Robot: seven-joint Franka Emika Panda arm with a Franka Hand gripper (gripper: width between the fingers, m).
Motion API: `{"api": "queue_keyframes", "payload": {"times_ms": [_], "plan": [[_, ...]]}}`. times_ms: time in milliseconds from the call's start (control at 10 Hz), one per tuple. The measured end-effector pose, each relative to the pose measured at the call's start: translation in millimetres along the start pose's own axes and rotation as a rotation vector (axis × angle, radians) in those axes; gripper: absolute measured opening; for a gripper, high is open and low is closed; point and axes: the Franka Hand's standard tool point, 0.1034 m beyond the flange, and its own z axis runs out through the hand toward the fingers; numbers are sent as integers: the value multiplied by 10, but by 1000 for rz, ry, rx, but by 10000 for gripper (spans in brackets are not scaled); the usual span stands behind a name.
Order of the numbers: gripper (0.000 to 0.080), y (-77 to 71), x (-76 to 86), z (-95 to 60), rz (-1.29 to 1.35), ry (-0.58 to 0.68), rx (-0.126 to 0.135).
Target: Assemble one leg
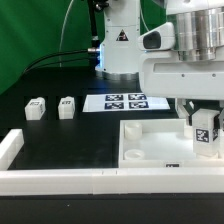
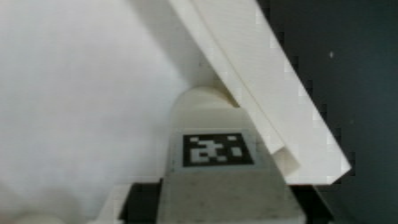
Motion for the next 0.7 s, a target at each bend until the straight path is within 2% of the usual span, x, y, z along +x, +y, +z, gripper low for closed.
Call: {"api": "queue_keyframes", "payload": {"times_ms": [700], "plan": [[291,-27,-27,20,710,-43,33]]}}
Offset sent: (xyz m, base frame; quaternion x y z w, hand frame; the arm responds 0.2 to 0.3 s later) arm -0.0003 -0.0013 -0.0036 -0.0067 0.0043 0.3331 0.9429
